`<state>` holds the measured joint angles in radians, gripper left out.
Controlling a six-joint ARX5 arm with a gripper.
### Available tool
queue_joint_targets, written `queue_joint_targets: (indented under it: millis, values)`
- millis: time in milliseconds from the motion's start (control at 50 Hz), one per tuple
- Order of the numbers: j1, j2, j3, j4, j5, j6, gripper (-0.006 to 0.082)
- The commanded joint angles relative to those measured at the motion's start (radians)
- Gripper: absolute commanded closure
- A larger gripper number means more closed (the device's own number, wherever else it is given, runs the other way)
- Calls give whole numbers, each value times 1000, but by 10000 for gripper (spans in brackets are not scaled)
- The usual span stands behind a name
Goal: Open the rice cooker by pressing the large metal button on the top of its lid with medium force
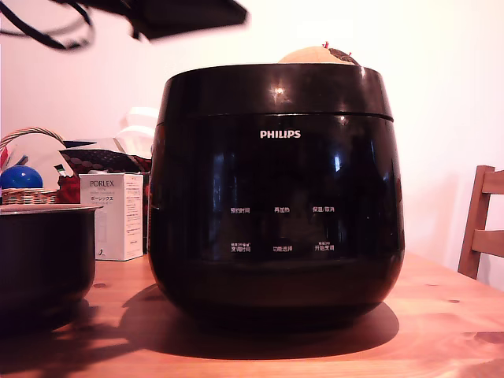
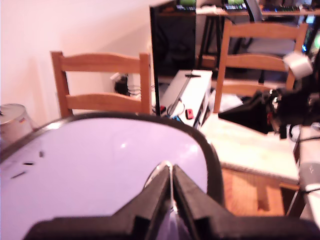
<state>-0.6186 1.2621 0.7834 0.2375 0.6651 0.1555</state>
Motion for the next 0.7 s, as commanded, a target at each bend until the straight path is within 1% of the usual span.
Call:
queue_joint_targets:
  millis: [0, 260, 680]
  values:
    - [-12, 20, 2, 27, -11, 10, 786]
    - [-45, 55, 3, 79, -97, 24, 786]
    - [-79, 101, 4, 71, -154, 62, 786]
